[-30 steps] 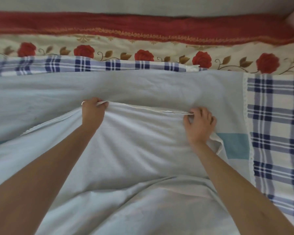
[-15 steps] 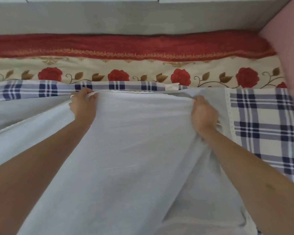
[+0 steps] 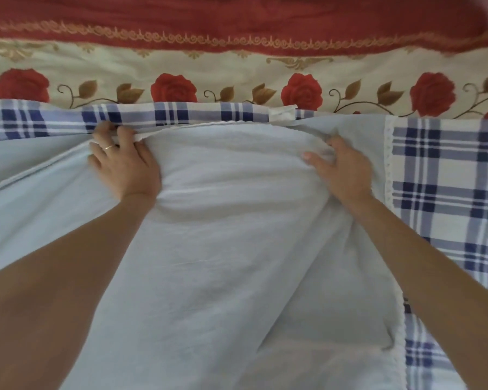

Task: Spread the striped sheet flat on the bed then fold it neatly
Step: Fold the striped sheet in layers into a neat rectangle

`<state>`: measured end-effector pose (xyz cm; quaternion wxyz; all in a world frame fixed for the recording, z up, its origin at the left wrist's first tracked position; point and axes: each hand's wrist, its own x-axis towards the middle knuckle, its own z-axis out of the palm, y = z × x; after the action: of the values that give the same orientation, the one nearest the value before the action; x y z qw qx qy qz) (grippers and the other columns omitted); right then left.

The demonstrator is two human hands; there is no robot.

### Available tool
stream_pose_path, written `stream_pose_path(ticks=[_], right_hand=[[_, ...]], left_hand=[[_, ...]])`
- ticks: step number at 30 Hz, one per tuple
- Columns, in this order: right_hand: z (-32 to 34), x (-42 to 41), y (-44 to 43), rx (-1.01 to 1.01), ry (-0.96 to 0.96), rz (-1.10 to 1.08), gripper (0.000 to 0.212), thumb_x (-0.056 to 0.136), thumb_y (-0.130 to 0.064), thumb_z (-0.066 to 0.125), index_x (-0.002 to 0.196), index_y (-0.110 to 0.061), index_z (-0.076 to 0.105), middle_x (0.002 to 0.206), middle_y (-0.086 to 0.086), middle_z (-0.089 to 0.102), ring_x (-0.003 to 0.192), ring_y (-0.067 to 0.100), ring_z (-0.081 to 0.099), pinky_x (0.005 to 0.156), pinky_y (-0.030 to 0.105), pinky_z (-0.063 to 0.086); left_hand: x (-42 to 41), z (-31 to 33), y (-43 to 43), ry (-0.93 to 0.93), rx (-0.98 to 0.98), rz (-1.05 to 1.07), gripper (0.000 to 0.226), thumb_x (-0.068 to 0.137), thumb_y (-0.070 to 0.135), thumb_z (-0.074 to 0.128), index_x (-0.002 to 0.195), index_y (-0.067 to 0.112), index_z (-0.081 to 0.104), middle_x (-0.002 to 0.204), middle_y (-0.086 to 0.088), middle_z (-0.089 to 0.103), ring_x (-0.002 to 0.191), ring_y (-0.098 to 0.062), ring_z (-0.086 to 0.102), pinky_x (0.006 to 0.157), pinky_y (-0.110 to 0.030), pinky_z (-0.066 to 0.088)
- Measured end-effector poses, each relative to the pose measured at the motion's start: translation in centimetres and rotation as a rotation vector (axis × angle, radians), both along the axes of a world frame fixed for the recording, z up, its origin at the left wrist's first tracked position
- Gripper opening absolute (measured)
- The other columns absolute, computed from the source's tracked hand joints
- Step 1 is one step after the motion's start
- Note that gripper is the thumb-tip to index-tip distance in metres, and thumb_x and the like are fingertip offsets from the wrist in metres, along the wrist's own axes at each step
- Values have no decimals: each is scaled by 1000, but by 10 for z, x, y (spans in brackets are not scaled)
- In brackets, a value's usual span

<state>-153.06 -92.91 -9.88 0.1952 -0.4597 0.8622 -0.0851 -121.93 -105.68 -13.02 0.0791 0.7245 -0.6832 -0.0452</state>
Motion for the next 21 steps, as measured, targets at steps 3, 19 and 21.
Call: stream_pose_path(ticks=[3,19,21], right_hand=[[16,-17,24,124,-212,-15,40,88,-50,59,105,-14,56,98,-1,59,89,19,54,79,33,42],[11,16,26,54,299,-252,43,84,-17,59,125,-14,47,125,13,49,117,32,44,101,44,30],[10,37,4,-116,204,-57,48,83,-26,59,128,-15,48,128,8,50,122,28,43,108,42,24]], left_hand=[[3,2,0,-15,26,-9,34,91,26,32,113,7,48,147,-12,34,118,-35,41,90,-40,27],[1,-2,-1,-24,9,-8,30,95,28,35,112,8,50,136,-21,41,113,-38,44,89,-41,28],[0,-2,-2,-26,23,-8,30,94,27,36,112,8,49,134,-22,42,113,-39,43,89,-42,28]])
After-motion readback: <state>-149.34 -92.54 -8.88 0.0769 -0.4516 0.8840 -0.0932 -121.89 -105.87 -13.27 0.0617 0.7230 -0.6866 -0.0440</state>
